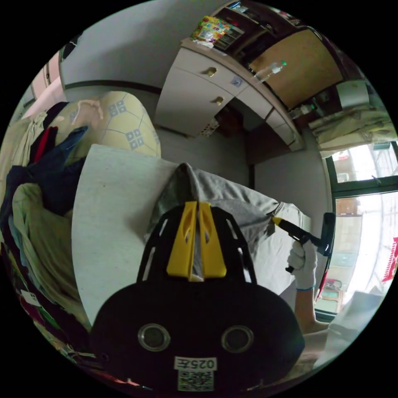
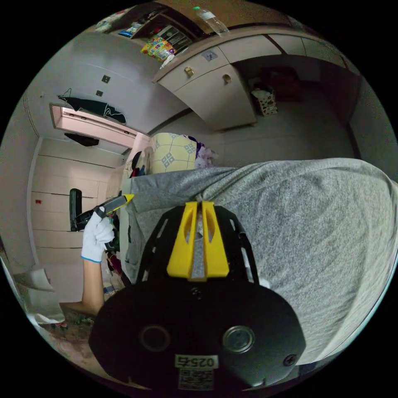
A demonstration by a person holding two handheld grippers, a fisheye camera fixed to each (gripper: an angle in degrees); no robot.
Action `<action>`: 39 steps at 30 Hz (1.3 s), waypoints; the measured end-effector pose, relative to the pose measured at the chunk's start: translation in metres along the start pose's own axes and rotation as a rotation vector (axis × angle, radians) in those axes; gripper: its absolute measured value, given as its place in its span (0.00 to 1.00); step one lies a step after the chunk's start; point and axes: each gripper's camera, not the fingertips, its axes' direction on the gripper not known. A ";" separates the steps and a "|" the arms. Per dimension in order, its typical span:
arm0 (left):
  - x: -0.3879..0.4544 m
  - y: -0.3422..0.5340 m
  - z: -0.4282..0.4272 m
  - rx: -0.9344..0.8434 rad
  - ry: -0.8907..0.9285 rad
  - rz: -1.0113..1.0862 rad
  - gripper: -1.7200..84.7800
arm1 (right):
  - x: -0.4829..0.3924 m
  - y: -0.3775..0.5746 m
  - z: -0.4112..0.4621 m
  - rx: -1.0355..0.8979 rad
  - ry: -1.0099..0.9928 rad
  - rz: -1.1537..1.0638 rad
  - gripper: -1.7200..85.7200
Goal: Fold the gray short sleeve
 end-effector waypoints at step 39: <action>0.120 -0.101 0.242 -0.472 0.387 0.686 0.09 | 0.245 -0.267 -0.141 -0.059 -0.167 -0.209 0.15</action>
